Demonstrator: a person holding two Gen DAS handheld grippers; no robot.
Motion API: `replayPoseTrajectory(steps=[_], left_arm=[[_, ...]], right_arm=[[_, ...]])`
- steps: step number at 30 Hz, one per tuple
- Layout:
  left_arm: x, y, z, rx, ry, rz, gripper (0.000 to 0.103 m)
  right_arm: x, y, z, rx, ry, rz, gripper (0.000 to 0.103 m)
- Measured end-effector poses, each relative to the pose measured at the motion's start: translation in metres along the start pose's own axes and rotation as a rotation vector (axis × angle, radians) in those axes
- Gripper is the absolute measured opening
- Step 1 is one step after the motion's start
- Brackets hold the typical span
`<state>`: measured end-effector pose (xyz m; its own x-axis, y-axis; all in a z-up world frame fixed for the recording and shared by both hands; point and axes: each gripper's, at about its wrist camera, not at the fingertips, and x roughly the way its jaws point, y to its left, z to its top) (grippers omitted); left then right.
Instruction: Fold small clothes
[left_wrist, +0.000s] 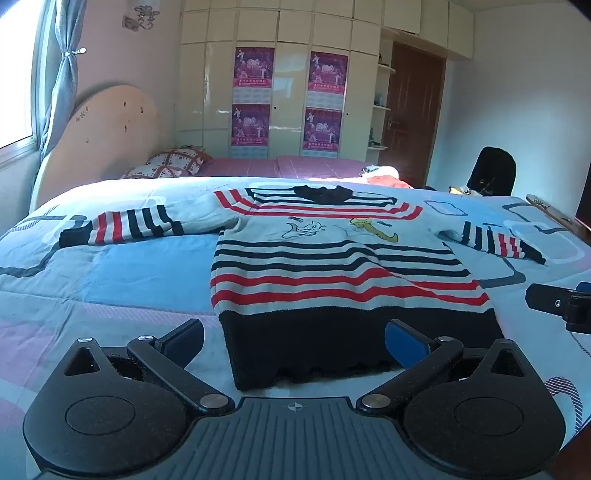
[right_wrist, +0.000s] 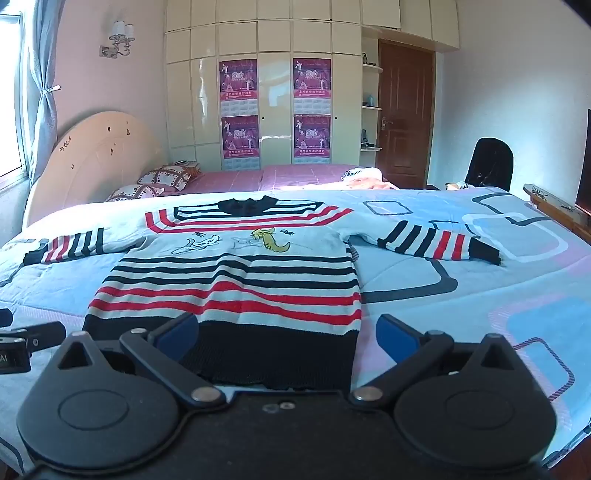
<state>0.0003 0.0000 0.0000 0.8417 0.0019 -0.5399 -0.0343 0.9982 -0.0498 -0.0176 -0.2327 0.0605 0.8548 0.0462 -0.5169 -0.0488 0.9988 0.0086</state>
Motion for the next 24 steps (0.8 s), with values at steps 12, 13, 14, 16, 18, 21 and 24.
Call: replayPoseTrajectory(steps=[12,13,14,16,18,21,24], left_arm=[[0.0042,0.0020,-0.0050,-0.007,0.006,0.002,0.103],[0.0030,0.0031,-0.0059,-0.005,0.005,0.001,0.103],[0.0022,0.0015,-0.0042,-0.003,0.008,0.003,0.103],[0.0021,0.0000,-0.0034,0.005,0.006,0.003,0.103],[0.0011,-0.0020,-0.0021,0.007,0.002,0.004,0.103],[0.0018,-0.0030,-0.0031,0.002,0.003,0.001,0.103],[0.0019,-0.0040,-0.0039,-0.004,0.005,-0.001,0.103]], right_arm=[[0.0010,-0.0006,-0.0021,0.000,-0.003,-0.001,0.102],[0.0009,-0.0003,-0.0024,0.000,-0.003,0.000,0.102],[0.0008,0.0002,-0.0028,0.000,-0.002,0.000,0.102],[0.0012,-0.0024,-0.0032,0.001,-0.001,0.000,0.102],[0.0013,-0.0024,-0.0032,0.001,0.000,0.001,0.102],[-0.0003,-0.0025,-0.0026,0.002,0.000,-0.001,0.102],[-0.0015,-0.0035,-0.0019,0.002,-0.001,-0.003,0.102]])
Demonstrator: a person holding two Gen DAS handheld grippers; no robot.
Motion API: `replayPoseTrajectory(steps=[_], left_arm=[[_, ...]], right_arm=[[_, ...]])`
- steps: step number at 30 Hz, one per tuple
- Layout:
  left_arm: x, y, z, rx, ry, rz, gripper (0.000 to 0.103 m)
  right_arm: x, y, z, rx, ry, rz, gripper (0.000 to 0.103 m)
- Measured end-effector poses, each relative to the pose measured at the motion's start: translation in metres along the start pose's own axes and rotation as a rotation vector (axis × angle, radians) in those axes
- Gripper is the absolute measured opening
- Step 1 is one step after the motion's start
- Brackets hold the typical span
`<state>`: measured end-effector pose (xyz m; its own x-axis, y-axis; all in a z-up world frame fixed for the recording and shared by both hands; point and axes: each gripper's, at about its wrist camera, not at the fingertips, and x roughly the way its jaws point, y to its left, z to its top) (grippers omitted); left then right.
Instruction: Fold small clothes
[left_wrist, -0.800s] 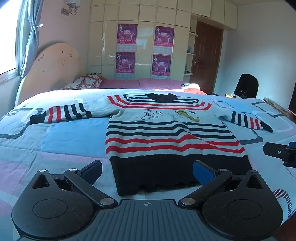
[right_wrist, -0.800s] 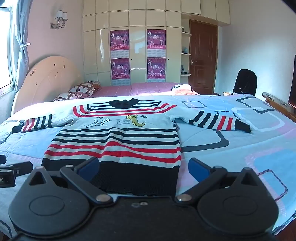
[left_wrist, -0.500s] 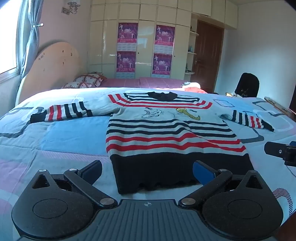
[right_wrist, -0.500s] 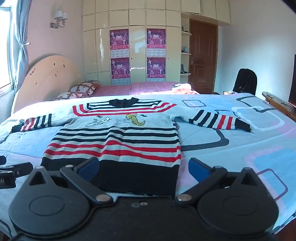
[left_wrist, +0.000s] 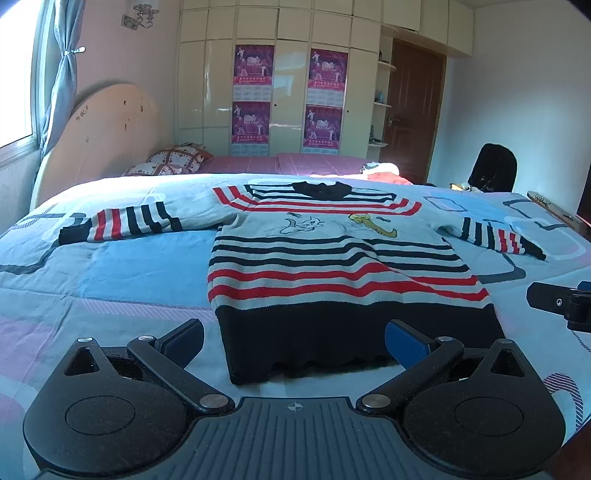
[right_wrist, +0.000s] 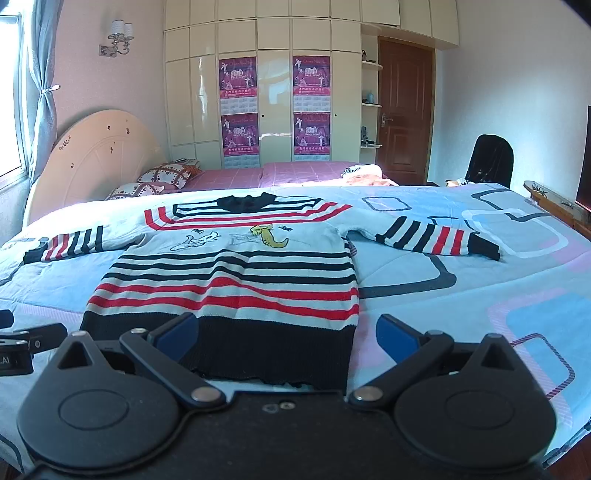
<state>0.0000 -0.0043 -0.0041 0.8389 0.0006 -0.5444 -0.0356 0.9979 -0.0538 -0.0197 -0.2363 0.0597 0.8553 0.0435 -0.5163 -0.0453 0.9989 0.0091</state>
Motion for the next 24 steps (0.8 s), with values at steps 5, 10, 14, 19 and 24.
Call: replayPoseTrajectory(steps=[5,10,14,19,24], left_arm=[[-0.0023,-0.0029,0.0000,0.006,-0.001,-0.004,0.103],[-0.0037,-0.0046,-0.0005,0.009,0.000,-0.002,0.103],[-0.0034,-0.0046,-0.0003,0.008,-0.001,-0.002,0.103],[-0.0035,-0.0049,-0.0001,0.008,-0.001,-0.001,0.103],[-0.0017,-0.0031,-0.0005,0.005,0.002,-0.002,0.103]], right_arm=[[0.0018,-0.0032,-0.0038,0.008,-0.005,-0.003,0.102],[-0.0042,-0.0086,-0.0019,0.011,-0.001,0.002,0.102],[-0.0030,-0.0079,-0.0027,0.012,-0.003,0.002,0.102],[-0.0031,-0.0072,-0.0030,0.012,-0.004,0.000,0.102],[-0.0028,-0.0076,-0.0026,0.013,-0.004,0.001,0.102]])
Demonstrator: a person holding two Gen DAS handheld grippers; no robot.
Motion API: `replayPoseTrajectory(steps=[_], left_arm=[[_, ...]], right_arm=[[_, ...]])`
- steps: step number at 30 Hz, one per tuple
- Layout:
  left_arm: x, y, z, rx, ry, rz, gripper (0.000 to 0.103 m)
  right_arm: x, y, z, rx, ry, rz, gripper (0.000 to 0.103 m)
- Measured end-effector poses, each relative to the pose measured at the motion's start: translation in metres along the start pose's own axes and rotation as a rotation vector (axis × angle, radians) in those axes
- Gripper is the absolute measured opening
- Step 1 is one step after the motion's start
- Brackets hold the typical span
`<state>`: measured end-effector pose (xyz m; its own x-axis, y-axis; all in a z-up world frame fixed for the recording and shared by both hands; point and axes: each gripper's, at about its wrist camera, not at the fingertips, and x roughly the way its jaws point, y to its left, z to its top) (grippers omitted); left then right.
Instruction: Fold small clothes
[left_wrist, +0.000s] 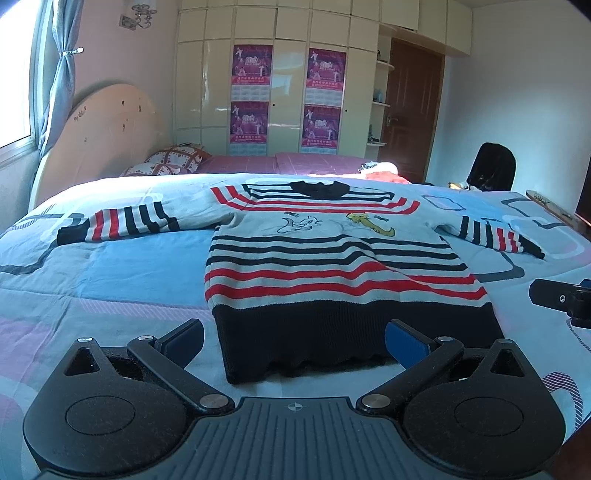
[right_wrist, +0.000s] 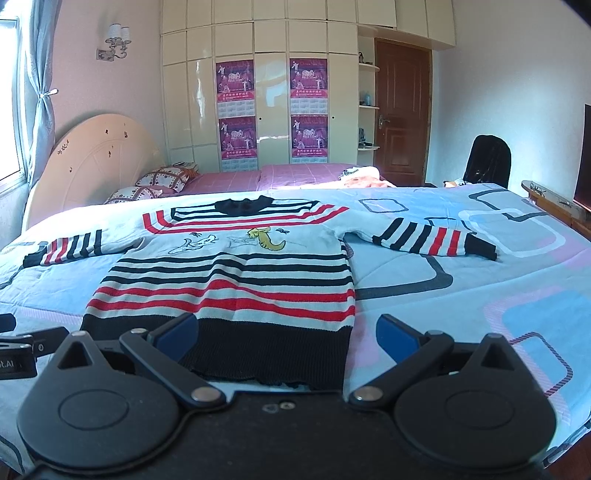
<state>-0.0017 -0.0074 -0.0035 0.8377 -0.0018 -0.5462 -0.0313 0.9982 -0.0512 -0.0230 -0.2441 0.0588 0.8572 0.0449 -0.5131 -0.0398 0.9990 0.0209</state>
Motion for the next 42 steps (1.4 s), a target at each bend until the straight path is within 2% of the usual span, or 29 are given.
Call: replayPoseTrajectory(steps=[42], left_arm=[[0.0023,0.0003,0.0007,0.007,0.003,0.010,0.103]], right_arm=[[0.0005,0.0022,-0.0004,-0.003,0.001,-0.002,0.102]])
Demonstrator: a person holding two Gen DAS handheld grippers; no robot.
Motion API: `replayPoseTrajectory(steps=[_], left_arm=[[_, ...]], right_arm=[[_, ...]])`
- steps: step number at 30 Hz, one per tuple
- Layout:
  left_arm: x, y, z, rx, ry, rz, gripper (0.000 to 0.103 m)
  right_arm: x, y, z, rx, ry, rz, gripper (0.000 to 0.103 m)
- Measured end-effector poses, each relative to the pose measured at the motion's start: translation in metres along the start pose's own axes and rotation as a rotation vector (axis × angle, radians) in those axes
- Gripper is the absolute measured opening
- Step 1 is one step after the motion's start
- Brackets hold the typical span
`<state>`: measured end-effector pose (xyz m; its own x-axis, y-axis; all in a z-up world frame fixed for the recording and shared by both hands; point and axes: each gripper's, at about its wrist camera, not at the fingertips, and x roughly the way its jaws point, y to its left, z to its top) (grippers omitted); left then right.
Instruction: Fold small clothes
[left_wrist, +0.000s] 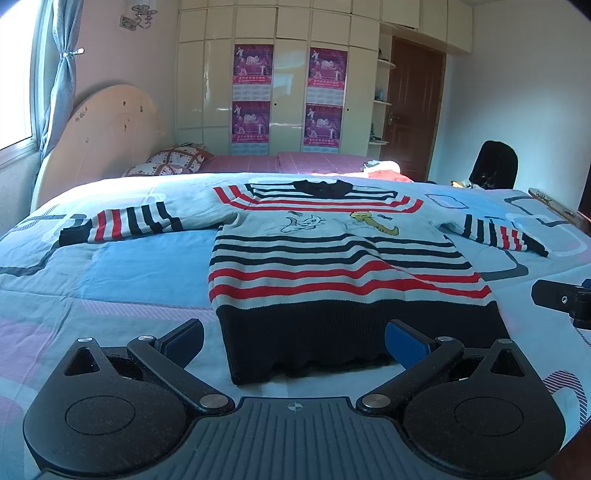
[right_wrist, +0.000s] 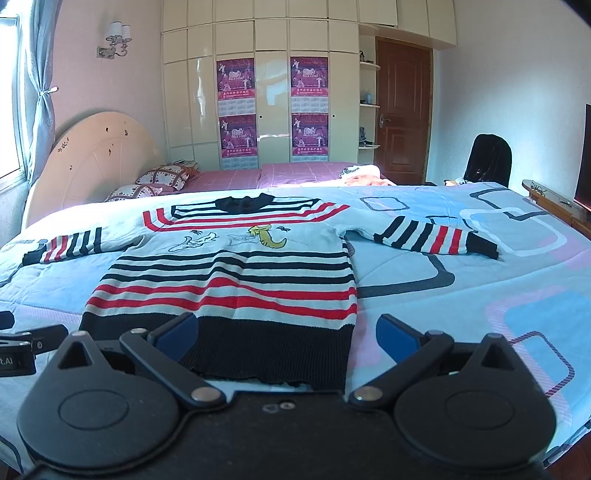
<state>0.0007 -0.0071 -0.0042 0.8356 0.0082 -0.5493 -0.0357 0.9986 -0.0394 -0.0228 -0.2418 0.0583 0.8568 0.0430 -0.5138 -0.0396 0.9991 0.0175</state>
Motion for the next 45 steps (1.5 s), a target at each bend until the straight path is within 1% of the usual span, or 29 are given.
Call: replayPoseTrajectory(steps=[15,19,22,25,27,28,29,31,33,35,37,38,40,45], left_arm=[[0.002,0.002,0.001,-0.001,0.001,-0.006,0.103],[0.009,0.005,0.009,-0.006,-0.006,-0.027,0.103],[0.019,0.010,0.022,-0.046,-0.031,-0.061,0.103],[0.037,0.015,0.037,-0.099,-0.045,-0.092,0.103],[0.052,0.016,0.046,-0.119,-0.047,-0.076,0.103],[0.062,0.015,0.052,-0.116,-0.044,-0.078,0.103],[0.072,0.015,0.056,-0.113,-0.043,-0.080,0.103],[0.091,0.012,0.065,-0.117,-0.043,-0.054,0.103],[0.117,0.007,0.075,-0.107,-0.027,-0.023,0.103],[0.142,0.001,0.085,-0.093,-0.005,0.011,0.103],[0.163,-0.002,0.092,-0.106,0.019,0.012,0.103],[0.174,-0.002,0.096,-0.125,0.030,0.004,0.103],[0.191,-0.004,0.100,-0.147,0.042,0.020,0.103],[0.232,-0.008,0.108,-0.141,0.099,0.072,0.103]], right_arm=[[0.000,0.000,0.000,0.003,0.001,0.001,0.102],[0.004,-0.005,0.000,0.011,0.001,-0.005,0.102],[0.013,-0.021,0.006,0.034,-0.001,-0.030,0.102],[0.025,-0.047,0.015,0.092,-0.013,-0.063,0.102],[0.036,-0.070,0.022,0.146,-0.022,-0.082,0.099],[0.042,-0.081,0.026,0.177,-0.025,-0.094,0.094],[0.049,-0.096,0.030,0.218,-0.028,-0.102,0.086],[0.065,-0.123,0.037,0.281,-0.035,-0.126,0.079],[0.086,-0.148,0.044,0.324,-0.037,-0.154,0.077],[0.107,-0.175,0.050,0.392,-0.034,-0.160,0.068],[0.130,-0.202,0.054,0.459,-0.030,-0.170,0.063],[0.143,-0.218,0.055,0.499,-0.026,-0.171,0.061],[0.171,-0.249,0.055,0.593,-0.020,-0.169,0.061],[0.236,-0.315,0.046,0.800,-0.004,-0.207,0.059]])
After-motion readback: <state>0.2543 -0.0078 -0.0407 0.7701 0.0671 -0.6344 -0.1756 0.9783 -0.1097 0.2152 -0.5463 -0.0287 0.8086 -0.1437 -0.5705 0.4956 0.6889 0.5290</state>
